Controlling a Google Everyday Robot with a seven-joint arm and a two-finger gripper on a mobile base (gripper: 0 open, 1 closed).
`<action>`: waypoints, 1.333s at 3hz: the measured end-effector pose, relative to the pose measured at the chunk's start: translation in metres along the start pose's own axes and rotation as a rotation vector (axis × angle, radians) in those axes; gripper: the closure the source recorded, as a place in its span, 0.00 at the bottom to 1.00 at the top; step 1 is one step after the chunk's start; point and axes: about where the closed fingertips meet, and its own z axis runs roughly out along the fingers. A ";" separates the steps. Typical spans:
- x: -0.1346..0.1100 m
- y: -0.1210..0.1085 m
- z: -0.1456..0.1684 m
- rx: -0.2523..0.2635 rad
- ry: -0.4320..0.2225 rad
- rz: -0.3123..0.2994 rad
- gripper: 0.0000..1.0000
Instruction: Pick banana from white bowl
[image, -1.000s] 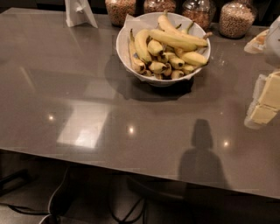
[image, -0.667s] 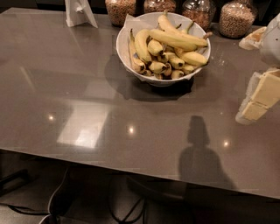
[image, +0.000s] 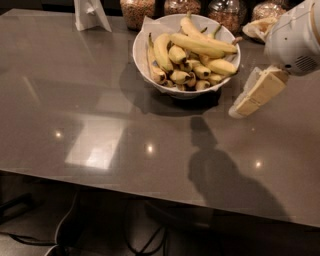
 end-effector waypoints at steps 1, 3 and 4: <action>-0.027 -0.030 0.019 0.069 -0.104 -0.045 0.00; -0.027 -0.053 0.028 0.130 -0.090 -0.121 0.00; -0.030 -0.082 0.039 0.197 -0.089 -0.200 0.00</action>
Offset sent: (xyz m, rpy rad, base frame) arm 0.0288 0.0205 0.0094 0.0578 -0.0827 0.0370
